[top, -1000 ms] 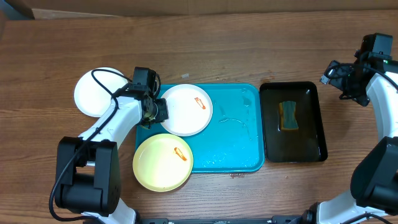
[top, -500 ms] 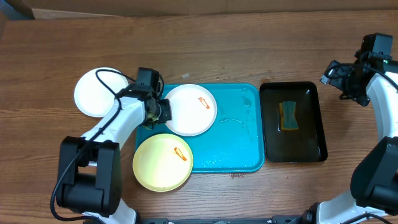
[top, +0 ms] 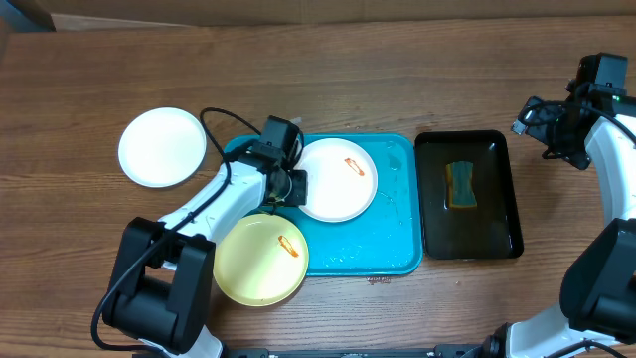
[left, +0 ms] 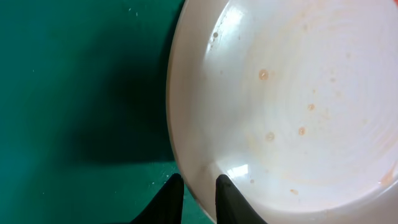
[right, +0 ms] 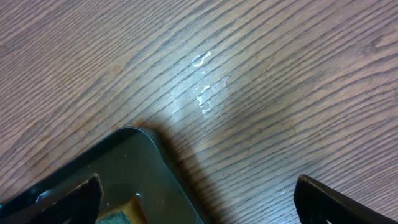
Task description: Clean dirty plates on tray and stack at the side
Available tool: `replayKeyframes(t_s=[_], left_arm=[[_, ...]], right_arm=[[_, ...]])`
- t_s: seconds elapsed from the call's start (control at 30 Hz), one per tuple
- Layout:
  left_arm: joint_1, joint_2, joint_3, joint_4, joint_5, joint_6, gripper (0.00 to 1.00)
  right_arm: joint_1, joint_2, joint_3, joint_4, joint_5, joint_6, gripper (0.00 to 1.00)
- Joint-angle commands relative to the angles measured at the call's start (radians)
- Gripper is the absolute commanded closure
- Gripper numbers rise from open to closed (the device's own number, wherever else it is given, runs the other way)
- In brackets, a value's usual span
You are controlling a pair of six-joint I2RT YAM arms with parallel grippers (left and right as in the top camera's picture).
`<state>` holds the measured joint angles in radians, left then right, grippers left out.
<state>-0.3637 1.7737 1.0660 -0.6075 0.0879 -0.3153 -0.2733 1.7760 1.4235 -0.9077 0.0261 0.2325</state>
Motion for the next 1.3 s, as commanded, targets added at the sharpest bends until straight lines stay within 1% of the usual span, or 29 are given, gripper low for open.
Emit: replayKeyframes(t_s=[0.0, 0.23, 0.4, 0.47, 0.53, 0.57, 0.73, 0.8, 0.87, 0.9, 1.03, 1.07, 1.13, 1.17, 1.27], left_arm=[[-0.010, 0.007, -0.011, 0.021, -0.056, -0.007, 0.78], [-0.013, 0.008, -0.011, 0.061, -0.055, -0.007, 0.79], [-0.018, 0.050, -0.011, 0.088, -0.056, -0.025, 0.76], [-0.018, 0.071, -0.011, 0.090, -0.057, -0.038, 0.79], [-0.018, 0.081, -0.011, 0.091, -0.060, -0.037, 0.87], [-0.018, 0.081, -0.010, 0.092, -0.063, -0.036, 0.89], [-0.017, 0.076, 0.018, 0.077, -0.052, -0.008, 0.91], [-0.020, 0.076, 0.032, 0.071, -0.030, 0.028, 0.91], [-0.023, 0.076, 0.037, 0.070, -0.024, 0.032, 0.89], [-0.023, 0.076, 0.037, 0.071, -0.024, 0.031, 0.82], [-0.022, 0.076, 0.037, 0.079, -0.024, 0.021, 0.76], [-0.022, 0.076, 0.038, 0.080, -0.024, 0.019, 0.76], [-0.022, 0.076, 0.043, 0.071, -0.024, 0.019, 0.87], [-0.022, 0.076, 0.051, 0.055, -0.025, 0.020, 0.89], [-0.021, 0.076, 0.090, 0.000, -0.025, 0.021, 0.83]], right_arm=[[0.001, 0.001, 0.000, 0.006, 0.006, 0.004, 0.00], [0.001, 0.001, 0.000, 0.006, 0.006, 0.004, 0.00], [0.001, 0.001, 0.000, 0.006, 0.006, 0.004, 0.00], [0.001, 0.001, 0.000, 0.006, 0.006, 0.004, 0.00], [0.001, 0.001, 0.000, 0.006, 0.006, 0.004, 0.00], [0.001, 0.001, 0.000, 0.006, 0.006, 0.004, 0.00], [0.001, 0.001, 0.000, 0.006, 0.006, 0.004, 0.00], [0.001, 0.001, 0.000, 0.006, 0.006, 0.004, 0.00], [0.001, 0.001, 0.000, 0.006, 0.006, 0.004, 0.00], [0.001, 0.001, 0.000, 0.006, 0.006, 0.004, 0.00], [0.001, 0.001, 0.000, 0.006, 0.006, 0.004, 0.00], [0.001, 0.001, 0.000, 0.006, 0.006, 0.004, 0.00], [0.001, 0.001, 0.000, 0.006, 0.006, 0.004, 0.00], [0.001, 0.001, 0.000, 0.006, 0.006, 0.004, 0.00], [0.001, 0.001, 0.000, 0.006, 0.006, 0.004, 0.00]])
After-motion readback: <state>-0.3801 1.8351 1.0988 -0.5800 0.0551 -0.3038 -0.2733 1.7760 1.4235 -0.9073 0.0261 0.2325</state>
